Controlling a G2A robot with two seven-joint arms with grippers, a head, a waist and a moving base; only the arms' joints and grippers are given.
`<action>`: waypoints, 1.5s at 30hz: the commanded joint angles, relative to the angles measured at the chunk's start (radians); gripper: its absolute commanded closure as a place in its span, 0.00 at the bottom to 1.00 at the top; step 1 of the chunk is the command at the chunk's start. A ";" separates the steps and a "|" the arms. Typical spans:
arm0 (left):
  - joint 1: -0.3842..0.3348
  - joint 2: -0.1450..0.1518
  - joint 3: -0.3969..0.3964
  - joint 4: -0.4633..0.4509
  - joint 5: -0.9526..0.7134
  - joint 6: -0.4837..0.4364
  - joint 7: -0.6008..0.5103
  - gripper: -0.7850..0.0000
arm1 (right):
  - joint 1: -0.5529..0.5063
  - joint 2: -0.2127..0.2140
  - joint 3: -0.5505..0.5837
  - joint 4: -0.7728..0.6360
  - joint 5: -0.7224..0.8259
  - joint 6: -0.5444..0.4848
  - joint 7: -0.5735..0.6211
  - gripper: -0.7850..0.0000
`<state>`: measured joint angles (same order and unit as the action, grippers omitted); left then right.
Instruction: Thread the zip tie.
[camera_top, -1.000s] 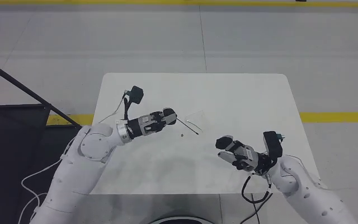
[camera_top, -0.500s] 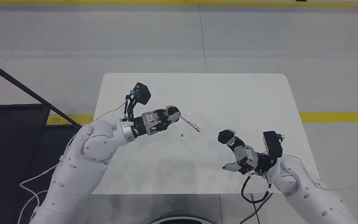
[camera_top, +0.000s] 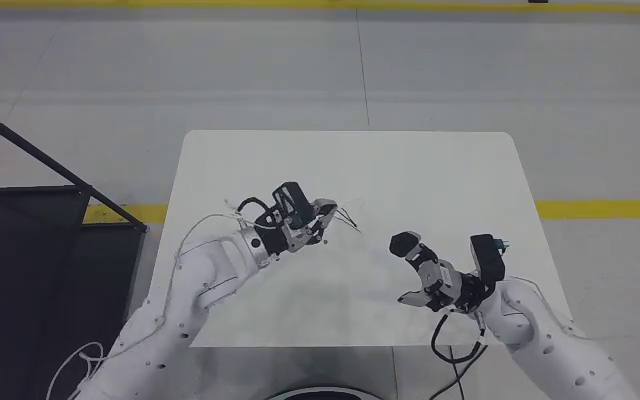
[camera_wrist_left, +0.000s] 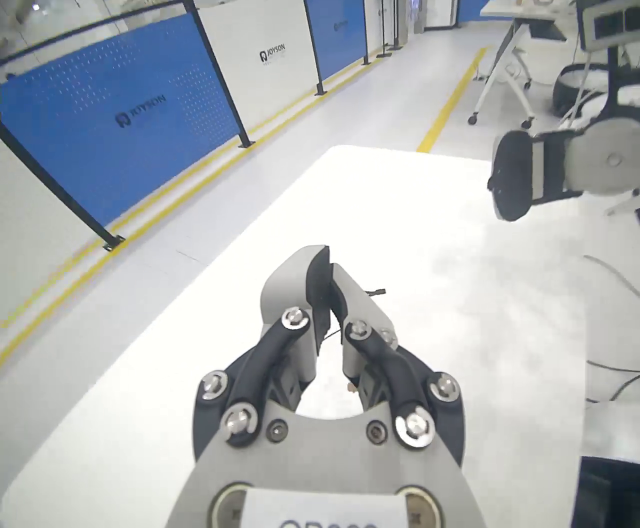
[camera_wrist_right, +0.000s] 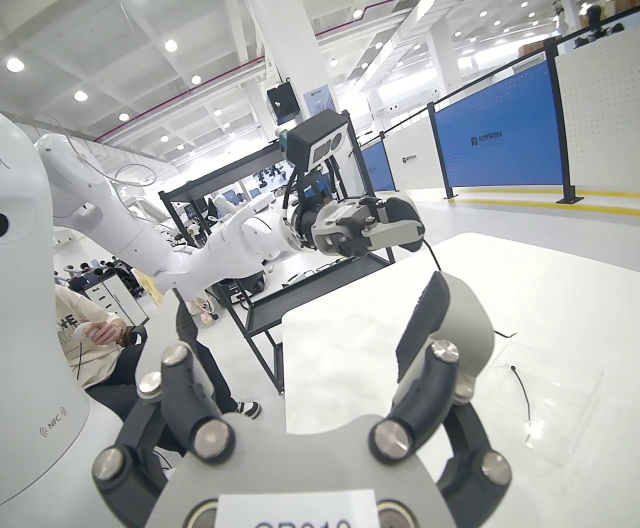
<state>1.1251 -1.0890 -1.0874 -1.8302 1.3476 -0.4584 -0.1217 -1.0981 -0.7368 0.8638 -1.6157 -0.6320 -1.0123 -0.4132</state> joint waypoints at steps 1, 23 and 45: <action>0.003 -0.001 0.017 0.005 0.095 0.010 0.056 1.00 | 0.000 0.000 0.000 0.000 0.000 0.000 0.000 0.00; -0.009 -0.030 0.153 0.155 0.599 0.250 0.203 1.00 | 0.000 0.000 0.000 0.000 0.000 0.000 0.000 0.00; -0.060 -0.082 0.245 0.252 0.644 0.264 0.184 0.93 | 0.000 0.000 0.000 0.000 0.000 0.000 0.000 0.00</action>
<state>1.0657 -1.1702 -0.8427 -1.5799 1.9905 -0.1934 0.0635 -1.0981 -0.7368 0.8638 -1.6157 -0.6320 -1.0123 -0.4132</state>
